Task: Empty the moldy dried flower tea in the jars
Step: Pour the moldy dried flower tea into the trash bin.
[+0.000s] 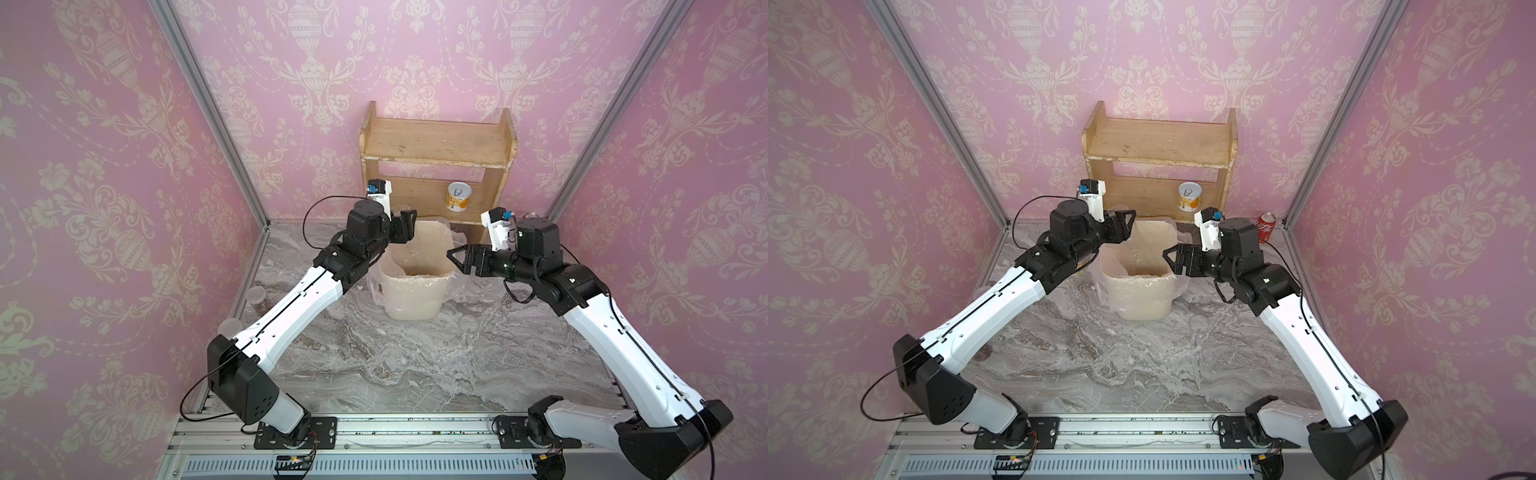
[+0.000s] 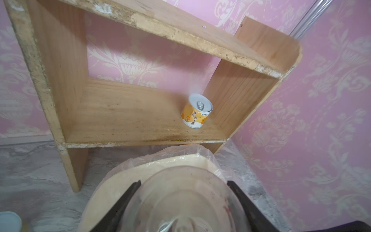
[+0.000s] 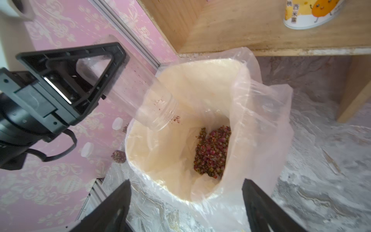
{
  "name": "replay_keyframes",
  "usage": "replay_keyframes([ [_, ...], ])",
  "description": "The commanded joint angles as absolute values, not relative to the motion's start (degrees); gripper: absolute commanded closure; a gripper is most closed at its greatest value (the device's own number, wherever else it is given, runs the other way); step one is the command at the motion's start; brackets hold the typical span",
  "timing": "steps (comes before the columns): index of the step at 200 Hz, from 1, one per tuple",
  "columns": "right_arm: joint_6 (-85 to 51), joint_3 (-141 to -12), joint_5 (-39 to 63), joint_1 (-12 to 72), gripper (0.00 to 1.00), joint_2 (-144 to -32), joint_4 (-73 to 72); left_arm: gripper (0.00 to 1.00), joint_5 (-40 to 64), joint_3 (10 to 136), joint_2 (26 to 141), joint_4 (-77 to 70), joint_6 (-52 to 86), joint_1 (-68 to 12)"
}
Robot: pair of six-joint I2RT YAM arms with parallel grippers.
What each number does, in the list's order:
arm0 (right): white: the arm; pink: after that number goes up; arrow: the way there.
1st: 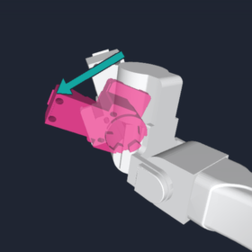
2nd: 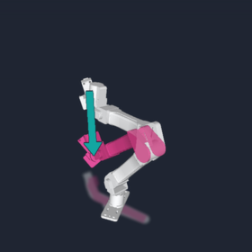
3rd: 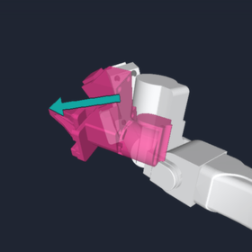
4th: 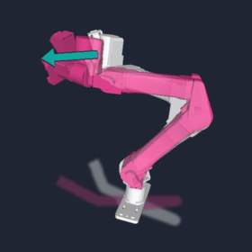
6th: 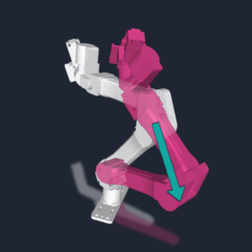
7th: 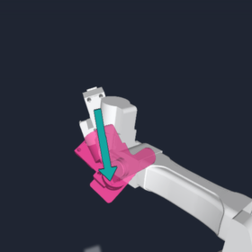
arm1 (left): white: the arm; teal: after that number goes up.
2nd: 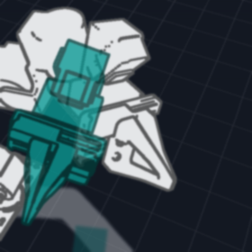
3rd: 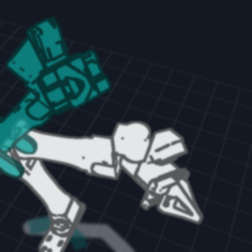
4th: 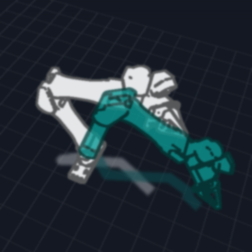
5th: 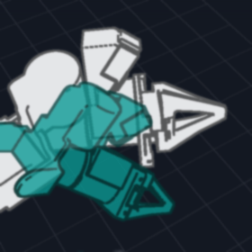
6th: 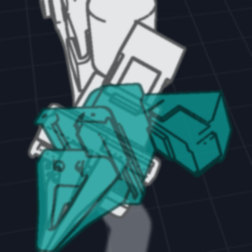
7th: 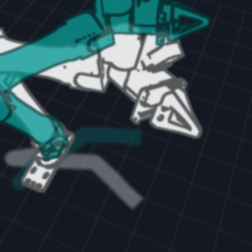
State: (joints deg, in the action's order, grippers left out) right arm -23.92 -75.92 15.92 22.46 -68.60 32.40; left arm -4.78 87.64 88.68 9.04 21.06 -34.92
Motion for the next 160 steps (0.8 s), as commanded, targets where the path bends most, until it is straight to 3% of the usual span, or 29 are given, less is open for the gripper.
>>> replay_keyframes([
  [1,-20.2,-72.0,12.6,22.1,0.11,-66.6,34.6,0.69,-14.6,90.8,90.6,14.0,5.6,-37.9],
  [36,-20.3,-68.5,11.4,22.1,0.11,-64.5,33.8,0.68,-20.8,93.2,93.5,15.2,-2.9,-41.6],
  [90,-20.7,-65.5,11.5,22.1,0.11,-62.1,32.7,0.69,-2.4,91.3,91.8,10.9,18.0,-35.9],
  [133,-20.8,-64.5,11.3,22.1,0.11,-61.4,32.4,0.68,-15.2,94.5,93.1,13.0,2.3,-42.8],
  [160,-20.9,-64.1,11.1,22.1,0.11,-61.1,32.4,0.69,-4.9,93.5,92.4,12.3,14.8,-37.7],
])
